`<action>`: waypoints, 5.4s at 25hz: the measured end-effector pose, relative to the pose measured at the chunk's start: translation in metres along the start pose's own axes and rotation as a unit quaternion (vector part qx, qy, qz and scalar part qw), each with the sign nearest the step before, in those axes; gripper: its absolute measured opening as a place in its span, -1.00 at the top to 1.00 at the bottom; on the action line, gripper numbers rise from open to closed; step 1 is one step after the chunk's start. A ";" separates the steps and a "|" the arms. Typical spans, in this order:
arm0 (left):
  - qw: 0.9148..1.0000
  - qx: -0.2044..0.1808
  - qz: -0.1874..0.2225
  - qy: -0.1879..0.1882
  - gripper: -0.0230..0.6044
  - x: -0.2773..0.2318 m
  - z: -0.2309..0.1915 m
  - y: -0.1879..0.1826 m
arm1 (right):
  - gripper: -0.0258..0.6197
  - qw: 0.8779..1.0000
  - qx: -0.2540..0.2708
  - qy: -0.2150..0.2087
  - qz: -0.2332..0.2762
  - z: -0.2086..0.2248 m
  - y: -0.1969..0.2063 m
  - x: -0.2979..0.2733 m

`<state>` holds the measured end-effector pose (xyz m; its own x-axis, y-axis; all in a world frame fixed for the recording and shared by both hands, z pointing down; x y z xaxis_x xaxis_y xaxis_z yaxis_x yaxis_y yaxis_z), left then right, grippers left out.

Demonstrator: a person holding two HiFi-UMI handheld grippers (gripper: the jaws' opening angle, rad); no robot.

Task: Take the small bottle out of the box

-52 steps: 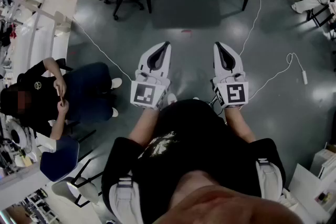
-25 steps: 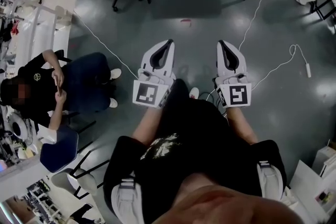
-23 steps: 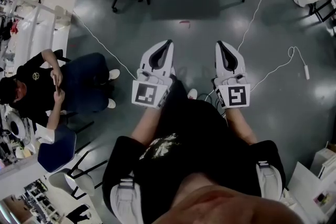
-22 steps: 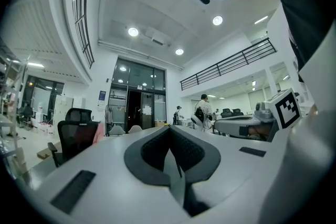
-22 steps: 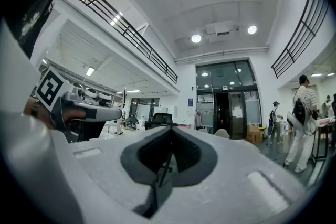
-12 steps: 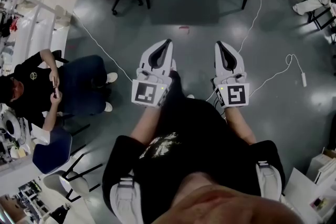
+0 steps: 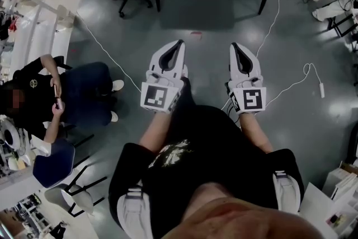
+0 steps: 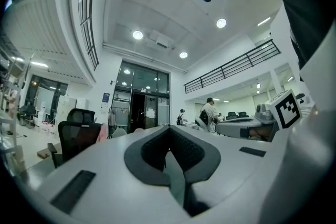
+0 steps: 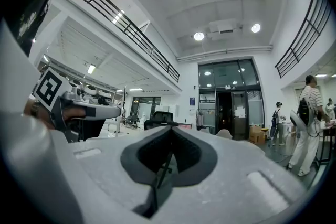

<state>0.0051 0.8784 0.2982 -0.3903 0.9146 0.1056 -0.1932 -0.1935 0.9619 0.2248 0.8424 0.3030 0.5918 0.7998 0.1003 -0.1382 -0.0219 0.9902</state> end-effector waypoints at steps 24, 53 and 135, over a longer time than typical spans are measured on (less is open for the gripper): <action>1.000 0.007 -0.017 0.018 0.90 -0.109 -0.071 0.023 | 0.94 1.000 -0.010 0.013 -0.001 0.052 0.009 -0.120; 0.997 -0.015 0.022 0.068 0.90 -0.247 -0.203 0.062 | 0.93 0.998 -0.002 0.062 0.013 0.092 0.002 -0.285; 0.998 0.001 -0.010 0.066 0.90 -0.592 -0.332 0.128 | 0.93 0.999 -0.008 0.049 0.003 0.319 0.022 -0.593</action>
<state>-0.0874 0.1941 0.2750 -0.5018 0.8634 0.0522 -0.2004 -0.1747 0.9640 0.1240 0.1760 0.2965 0.5098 0.8551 0.0945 -0.1542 -0.0173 0.9879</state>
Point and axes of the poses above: the fingertips, and each gripper's own axes: x backward along the fingers, z to its right, y out of its underside, the point moved 8 cm from there along x, backward along the fingers, and after that the axes turned 13 degrees about -x, right-handed, at the moved point
